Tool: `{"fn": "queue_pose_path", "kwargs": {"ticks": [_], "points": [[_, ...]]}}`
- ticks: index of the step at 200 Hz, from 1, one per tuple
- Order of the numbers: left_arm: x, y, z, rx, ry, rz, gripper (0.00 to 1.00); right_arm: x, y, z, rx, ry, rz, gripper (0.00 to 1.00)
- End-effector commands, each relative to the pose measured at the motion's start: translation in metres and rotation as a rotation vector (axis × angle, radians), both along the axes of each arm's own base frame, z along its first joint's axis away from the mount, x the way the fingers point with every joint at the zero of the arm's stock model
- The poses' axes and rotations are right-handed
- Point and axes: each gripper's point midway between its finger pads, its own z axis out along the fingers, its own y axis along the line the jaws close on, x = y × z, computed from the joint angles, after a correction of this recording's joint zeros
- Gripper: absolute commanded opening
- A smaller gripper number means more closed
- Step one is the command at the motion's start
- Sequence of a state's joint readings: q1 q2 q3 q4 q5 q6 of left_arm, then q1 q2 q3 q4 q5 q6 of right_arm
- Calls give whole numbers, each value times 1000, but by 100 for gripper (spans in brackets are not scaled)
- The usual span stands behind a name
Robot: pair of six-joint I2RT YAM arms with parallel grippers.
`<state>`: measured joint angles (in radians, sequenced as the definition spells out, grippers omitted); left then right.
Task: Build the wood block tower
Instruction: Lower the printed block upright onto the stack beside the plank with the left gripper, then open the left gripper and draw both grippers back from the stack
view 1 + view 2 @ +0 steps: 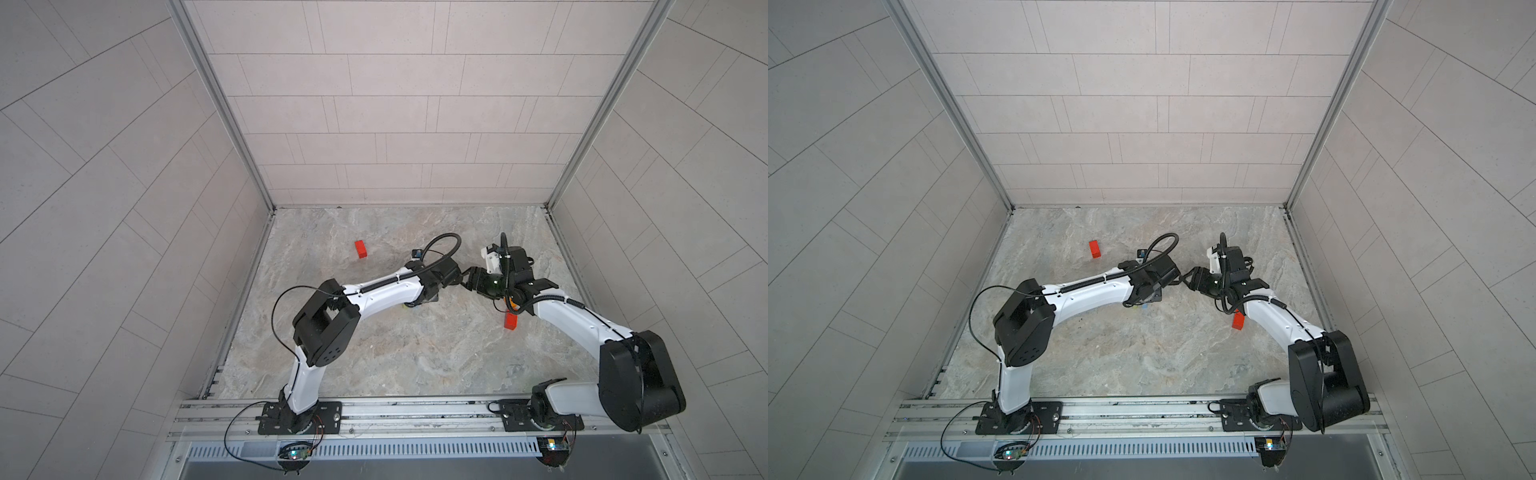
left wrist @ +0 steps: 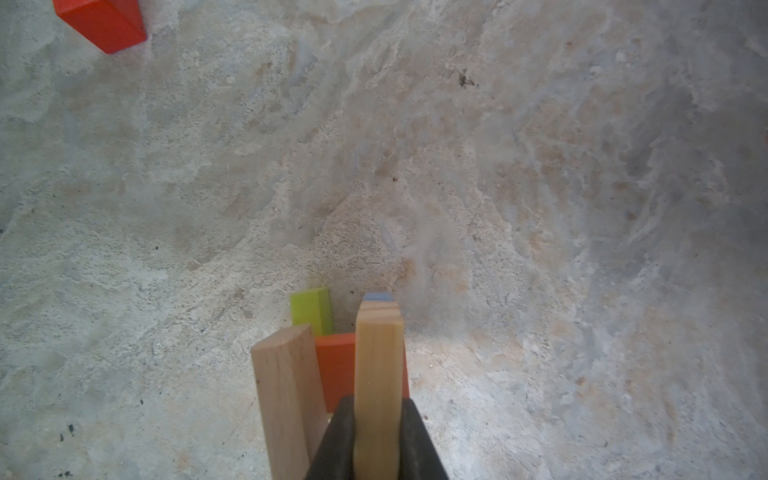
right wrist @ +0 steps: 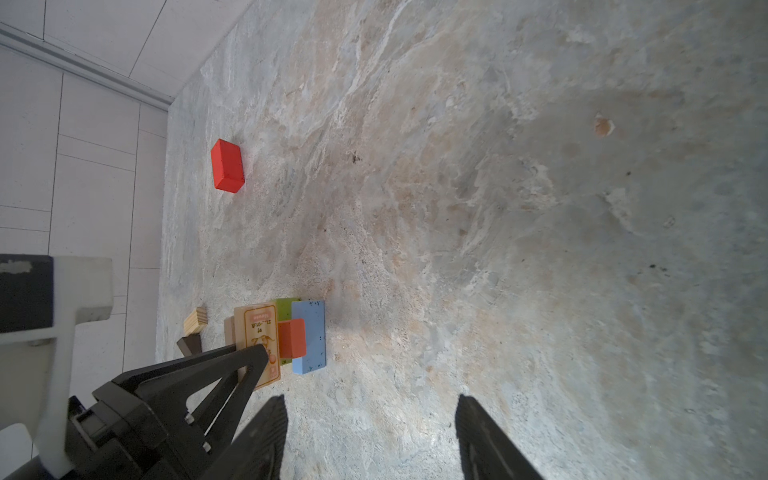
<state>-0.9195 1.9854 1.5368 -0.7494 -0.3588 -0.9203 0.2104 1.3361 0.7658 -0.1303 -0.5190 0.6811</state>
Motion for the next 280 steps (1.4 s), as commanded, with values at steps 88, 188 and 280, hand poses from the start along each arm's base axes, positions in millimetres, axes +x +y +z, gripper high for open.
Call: {"fn": "queue_pose_path", "kwargs": {"ticks": [88, 188, 280], "points": [[0, -2, 12, -4, -19, -5, 31, 0, 1, -7, 4, 14, 0, 65], [4, -3, 34, -17, -56, -19, 51, 1, 0, -6, -1, 10, 0, 66], [10, -11, 84, -78, -124, -53, 56, 0, -6, -2, -48, 6, -2, 66]]}}
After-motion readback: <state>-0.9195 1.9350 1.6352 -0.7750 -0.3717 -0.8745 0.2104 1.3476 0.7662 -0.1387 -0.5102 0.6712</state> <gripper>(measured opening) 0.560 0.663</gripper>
